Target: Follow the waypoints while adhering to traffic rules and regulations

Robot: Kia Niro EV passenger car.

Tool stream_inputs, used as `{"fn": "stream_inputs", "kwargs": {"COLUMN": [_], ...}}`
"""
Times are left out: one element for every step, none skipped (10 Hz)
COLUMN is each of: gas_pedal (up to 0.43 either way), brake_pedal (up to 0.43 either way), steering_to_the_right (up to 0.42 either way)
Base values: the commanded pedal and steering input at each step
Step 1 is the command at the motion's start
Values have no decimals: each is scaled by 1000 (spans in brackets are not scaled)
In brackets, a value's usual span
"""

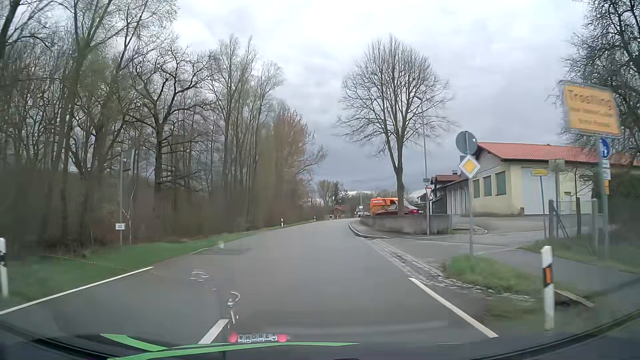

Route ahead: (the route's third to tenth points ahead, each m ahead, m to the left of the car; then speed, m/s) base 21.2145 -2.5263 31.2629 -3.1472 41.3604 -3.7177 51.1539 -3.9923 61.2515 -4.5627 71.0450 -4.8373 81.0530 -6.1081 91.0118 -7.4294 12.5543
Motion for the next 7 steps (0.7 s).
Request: {"fn": "stream_inputs", "kwargs": {"gas_pedal": [87,87,87,87,87,87,87], "brake_pedal": [0,0,0,0,0,0,0], "steering_to_the_right": [5,5,5,4,4,3,3]}}
